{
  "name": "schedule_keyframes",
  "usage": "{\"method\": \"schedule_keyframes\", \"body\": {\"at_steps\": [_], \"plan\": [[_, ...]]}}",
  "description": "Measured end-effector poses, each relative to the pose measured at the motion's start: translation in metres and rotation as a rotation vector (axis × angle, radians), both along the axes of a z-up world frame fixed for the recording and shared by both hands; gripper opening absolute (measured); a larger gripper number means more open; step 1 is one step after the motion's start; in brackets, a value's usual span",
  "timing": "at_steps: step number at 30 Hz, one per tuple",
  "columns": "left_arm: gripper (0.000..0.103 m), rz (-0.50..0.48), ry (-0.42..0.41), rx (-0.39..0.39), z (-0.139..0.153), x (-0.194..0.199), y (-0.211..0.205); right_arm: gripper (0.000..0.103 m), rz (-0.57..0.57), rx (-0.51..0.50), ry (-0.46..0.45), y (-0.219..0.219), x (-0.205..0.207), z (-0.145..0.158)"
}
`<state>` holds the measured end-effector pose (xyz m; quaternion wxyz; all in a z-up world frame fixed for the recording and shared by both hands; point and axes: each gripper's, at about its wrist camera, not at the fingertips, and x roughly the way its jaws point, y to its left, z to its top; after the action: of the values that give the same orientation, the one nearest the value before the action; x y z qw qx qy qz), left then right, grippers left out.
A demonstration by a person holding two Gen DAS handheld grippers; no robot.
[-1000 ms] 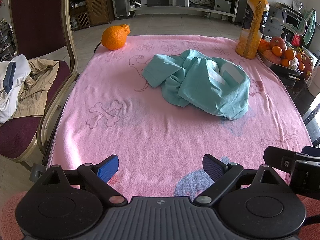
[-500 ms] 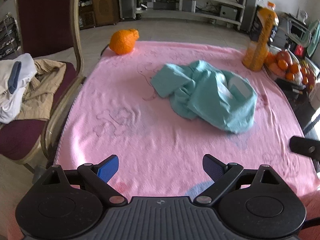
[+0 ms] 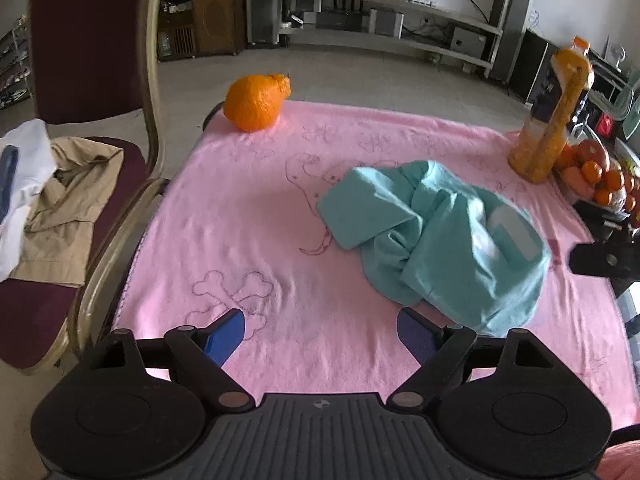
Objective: Fold clothes
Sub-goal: 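Reach both tools to the teal T-shirt and grasp it with the right tool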
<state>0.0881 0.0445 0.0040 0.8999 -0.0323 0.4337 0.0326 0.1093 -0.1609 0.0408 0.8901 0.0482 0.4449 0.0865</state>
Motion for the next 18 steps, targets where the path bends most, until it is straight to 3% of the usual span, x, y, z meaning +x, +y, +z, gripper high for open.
{"method": "schedule_keyframes", "body": {"at_steps": [4,9,13,15,18], "plan": [[0.084,0.031,0.008,0.021,-0.015,0.007,0.009,0.085,0.079,0.021,0.061,0.021,0.025,-0.027],[0.084,0.116,0.072,-0.022,-0.028,0.018,0.033,0.085,0.18,0.053,0.138,0.048,0.058,-0.063],[0.078,0.174,0.105,-0.001,-0.034,0.02,0.043,0.082,0.238,-0.004,0.148,0.072,0.08,-0.083],[0.078,0.187,0.108,0.005,-0.035,0.02,0.046,0.068,0.254,-0.037,0.168,0.083,0.088,-0.093],[0.079,0.175,0.111,0.002,-0.036,0.019,0.044,0.061,0.254,-0.125,0.222,0.098,0.096,-0.113]]}}
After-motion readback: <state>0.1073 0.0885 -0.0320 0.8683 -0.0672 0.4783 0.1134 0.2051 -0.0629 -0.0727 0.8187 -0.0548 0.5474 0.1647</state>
